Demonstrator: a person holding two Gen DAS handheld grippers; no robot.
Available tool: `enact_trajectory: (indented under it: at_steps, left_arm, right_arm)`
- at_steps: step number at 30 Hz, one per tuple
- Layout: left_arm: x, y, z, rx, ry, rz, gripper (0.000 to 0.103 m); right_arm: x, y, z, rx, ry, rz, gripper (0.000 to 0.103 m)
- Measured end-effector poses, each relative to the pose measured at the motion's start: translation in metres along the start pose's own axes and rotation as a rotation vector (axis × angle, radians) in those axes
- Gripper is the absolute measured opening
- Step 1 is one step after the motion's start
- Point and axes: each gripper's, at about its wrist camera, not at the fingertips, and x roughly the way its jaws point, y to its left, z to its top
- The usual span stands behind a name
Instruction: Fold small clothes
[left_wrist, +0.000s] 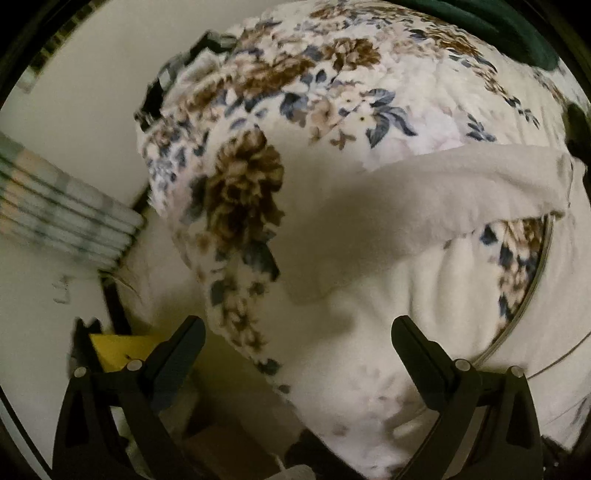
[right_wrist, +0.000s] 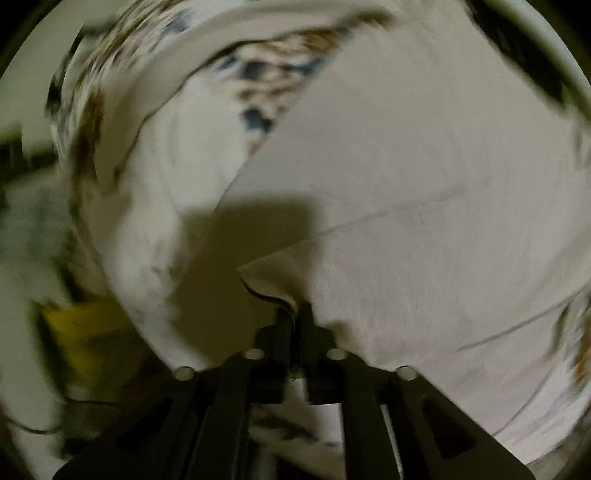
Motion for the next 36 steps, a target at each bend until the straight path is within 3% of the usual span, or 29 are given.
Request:
enact_trajectory:
  at_steps: [1,2,4,7,11,14,20,21,22,23,24,25,26,30,36]
  left_arm:
    - [0.004,0.004,0.004,-0.023,0.016,-0.04,0.103]
    - [0.009,0.008,0.007,-0.048,0.036,-0.082,0.103]
    - [0.023,0.018,0.016,-0.11,0.082,-0.168,0.103]
    - [0.054,0.031,0.027,-0.194,0.156,-0.278,0.103]
    - [0.104,0.051,0.03,-0.324,0.269,-0.363,0.101]
    - [0.132,0.065,0.028,-0.382,0.295,-0.361,0.101]
    - [0.15,0.063,0.037,-0.355,0.229,-0.323,0.101]
    - [0.148,0.059,0.039,-0.332,0.208,-0.308,0.097]
    - [0.144,0.056,0.041,-0.309,0.186,-0.29,0.084]
    - [0.14,0.052,0.042,-0.278,0.164,-0.266,0.064]
    - [0.135,0.047,0.044,-0.236,0.139,-0.237,0.051]
    - [0.131,0.043,0.044,-0.209,0.122,-0.225,0.02]
    - [0.127,0.04,0.044,-0.188,0.107,-0.23,0.004]
    - [0.097,0.029,0.042,-0.128,0.032,-0.224,0.003]
    - [0.005,-0.002,0.028,0.02,-0.14,-0.271,0.003]
  right_arm:
    - [-0.004,-0.013,0.0,0.052,0.008,0.057,0.056]
    - [-0.011,-0.027,-0.002,0.117,0.002,0.111,0.062]
    - [-0.027,-0.054,-0.007,0.212,-0.03,0.159,0.063]
    - [-0.041,-0.088,-0.019,0.329,-0.06,0.143,0.063]
    - [-0.055,-0.136,-0.028,0.494,-0.087,0.11,0.063]
    - [-0.075,-0.182,-0.023,0.59,-0.092,0.096,0.063]
    - [-0.074,-0.192,-0.003,0.647,-0.077,0.062,0.063]
    - [-0.071,-0.188,-0.001,0.647,-0.073,0.055,0.063]
    - [-0.07,-0.186,-0.002,0.651,-0.07,0.05,0.063]
    - [-0.066,-0.175,0.005,0.654,-0.068,0.045,0.063]
    - [-0.062,-0.166,0.008,0.656,-0.065,0.039,0.063]
    - [-0.062,-0.163,0.008,0.656,-0.062,0.032,0.063]
    - [-0.063,-0.16,0.008,0.656,-0.063,0.028,0.063]
    - [-0.055,-0.138,0.016,0.64,-0.074,0.015,0.063]
    - [-0.069,-0.143,0.002,0.638,-0.104,0.0,0.063]
